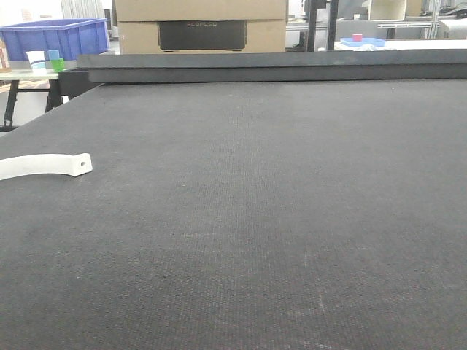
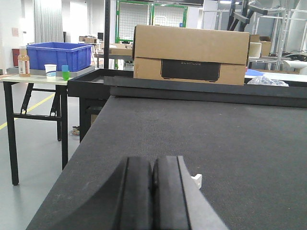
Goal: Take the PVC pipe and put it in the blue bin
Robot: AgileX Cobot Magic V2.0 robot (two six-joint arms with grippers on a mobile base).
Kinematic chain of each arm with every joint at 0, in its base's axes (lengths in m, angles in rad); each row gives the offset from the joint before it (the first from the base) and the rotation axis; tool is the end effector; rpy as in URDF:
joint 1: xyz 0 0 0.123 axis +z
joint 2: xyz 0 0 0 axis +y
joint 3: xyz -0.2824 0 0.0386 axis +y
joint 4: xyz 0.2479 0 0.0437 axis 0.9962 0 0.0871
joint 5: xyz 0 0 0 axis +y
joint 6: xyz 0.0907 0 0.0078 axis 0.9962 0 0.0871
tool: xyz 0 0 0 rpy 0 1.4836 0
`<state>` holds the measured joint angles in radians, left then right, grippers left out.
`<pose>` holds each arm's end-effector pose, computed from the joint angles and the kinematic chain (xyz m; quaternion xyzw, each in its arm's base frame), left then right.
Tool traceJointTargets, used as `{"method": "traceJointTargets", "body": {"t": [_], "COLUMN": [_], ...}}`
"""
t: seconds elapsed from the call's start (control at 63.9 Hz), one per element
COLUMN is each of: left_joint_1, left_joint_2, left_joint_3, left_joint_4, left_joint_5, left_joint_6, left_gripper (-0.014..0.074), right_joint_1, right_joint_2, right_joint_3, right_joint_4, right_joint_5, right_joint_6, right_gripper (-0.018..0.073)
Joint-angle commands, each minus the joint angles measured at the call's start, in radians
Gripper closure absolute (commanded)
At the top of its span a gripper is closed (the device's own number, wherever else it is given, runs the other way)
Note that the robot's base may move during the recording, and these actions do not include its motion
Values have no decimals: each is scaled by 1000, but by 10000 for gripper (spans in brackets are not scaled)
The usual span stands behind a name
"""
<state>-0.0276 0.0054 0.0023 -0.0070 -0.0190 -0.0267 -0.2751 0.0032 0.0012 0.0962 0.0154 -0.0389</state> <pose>0.0566 -0.0016 0.2137 -0.0021 0.6714 -0.0227 0.7407 0.0546 -0.0152 0.2111 0.1124 0.6735 -0.0789 0.7263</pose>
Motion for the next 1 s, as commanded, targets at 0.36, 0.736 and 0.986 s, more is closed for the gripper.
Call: {"method": "traceJointTargets", "body": {"t": [0.36,0.736,0.986], "left_joint_1": [-7,-7,-7], "left_joint_2": [-5,-5,-5], "left_joint_3": [-2,-2,-71], "left_joint_4": [-8,-8,-8], "left_joint_5": [-19,-32,33], "left_joint_6": [0,0,0], "left_gripper": [707,707,707], "right_joint_1": [-3,-3,-3], "right_joint_2": [-3,-3,-3], "right_joint_3": [-1,-1,-1], "right_joint_4": [-9,-9,10], "right_joint_5": [-23,-23,-24], "right_joint_6": [-3,-3,-3], "right_gripper": [727,727,727]}}
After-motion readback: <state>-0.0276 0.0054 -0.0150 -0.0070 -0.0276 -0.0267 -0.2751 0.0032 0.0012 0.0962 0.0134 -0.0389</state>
